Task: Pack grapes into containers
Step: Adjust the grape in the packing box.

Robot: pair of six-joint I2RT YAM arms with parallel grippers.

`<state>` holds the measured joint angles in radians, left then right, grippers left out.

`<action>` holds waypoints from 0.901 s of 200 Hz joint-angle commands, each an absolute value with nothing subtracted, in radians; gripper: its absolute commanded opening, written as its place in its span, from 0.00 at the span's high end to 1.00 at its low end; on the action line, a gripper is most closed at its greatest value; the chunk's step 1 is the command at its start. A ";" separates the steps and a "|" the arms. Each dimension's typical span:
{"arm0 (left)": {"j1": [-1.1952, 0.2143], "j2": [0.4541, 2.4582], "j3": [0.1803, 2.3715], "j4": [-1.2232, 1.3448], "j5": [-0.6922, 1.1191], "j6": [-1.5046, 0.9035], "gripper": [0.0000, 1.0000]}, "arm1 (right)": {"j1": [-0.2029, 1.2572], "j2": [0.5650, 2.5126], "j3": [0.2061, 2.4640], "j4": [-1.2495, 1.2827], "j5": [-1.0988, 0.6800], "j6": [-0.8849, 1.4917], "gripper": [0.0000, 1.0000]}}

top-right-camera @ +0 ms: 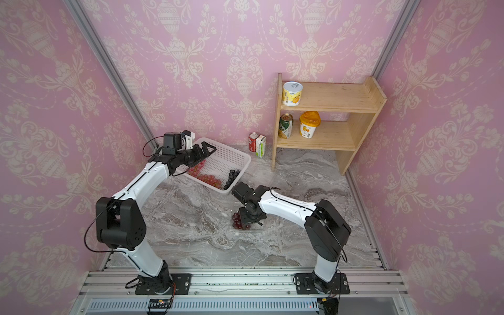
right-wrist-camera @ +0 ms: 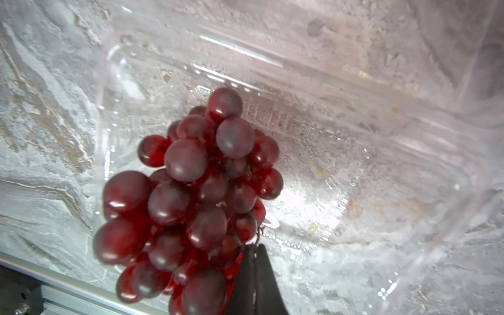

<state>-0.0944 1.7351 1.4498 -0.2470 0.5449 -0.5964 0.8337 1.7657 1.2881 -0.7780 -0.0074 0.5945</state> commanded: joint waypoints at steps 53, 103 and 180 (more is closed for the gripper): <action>-0.097 1.749 1.433 -0.235 0.560 -0.601 0.01 | 0.844 1.882 1.328 -0.784 0.022 0.591 1.00; -0.098 1.748 1.433 -0.239 0.557 -0.597 0.01 | 0.828 1.912 1.352 -0.831 0.092 0.580 1.00; -0.098 1.751 1.434 -0.238 0.559 -0.597 0.01 | 0.835 1.972 1.395 -0.873 0.153 0.628 1.00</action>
<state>-0.0948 1.7351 1.4498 -0.2470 0.5449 -0.5964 0.8379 1.9285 1.3880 -0.8162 0.0757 0.5999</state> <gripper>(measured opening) 0.992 0.045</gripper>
